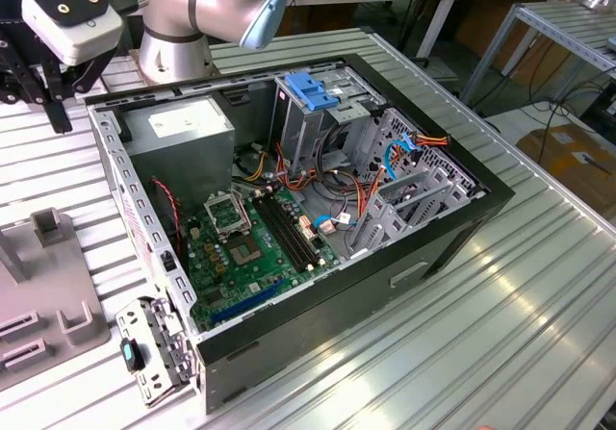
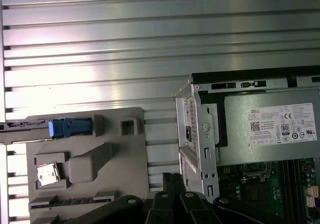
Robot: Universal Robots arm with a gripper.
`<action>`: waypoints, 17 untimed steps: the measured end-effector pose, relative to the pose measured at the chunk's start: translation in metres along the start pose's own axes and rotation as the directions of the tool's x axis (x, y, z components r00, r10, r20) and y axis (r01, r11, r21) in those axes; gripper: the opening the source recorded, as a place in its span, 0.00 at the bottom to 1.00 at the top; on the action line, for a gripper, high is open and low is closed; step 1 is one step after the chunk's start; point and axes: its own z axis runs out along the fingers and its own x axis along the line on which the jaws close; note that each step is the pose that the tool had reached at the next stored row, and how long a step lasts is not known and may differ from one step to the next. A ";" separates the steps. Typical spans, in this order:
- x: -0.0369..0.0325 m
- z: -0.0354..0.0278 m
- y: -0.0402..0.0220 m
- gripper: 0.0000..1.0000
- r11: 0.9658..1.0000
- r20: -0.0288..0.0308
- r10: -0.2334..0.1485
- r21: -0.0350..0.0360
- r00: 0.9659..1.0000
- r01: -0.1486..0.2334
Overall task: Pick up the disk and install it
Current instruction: 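Reach for the disk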
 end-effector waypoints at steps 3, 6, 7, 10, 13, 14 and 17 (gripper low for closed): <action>0.0068 -0.0001 -0.0004 0.11 1.000 0.000 0.000 0.000 1.000 0.000; 0.0135 -0.0002 -0.0008 0.11 1.000 0.000 0.000 0.000 1.000 0.000; 0.0158 -0.0003 -0.0010 0.11 1.000 0.000 0.000 0.000 1.000 0.000; 0.0176 -0.0003 -0.0011 0.11 1.000 0.000 0.000 0.000 1.000 0.000; 0.0183 -0.0003 -0.0012 0.11 1.000 0.000 0.000 0.000 1.000 0.000; 0.0183 -0.0003 -0.0012 0.11 1.000 0.000 0.000 0.000 1.000 0.000; 0.0184 -0.0003 -0.0012 0.11 1.000 0.000 0.000 0.000 1.000 0.000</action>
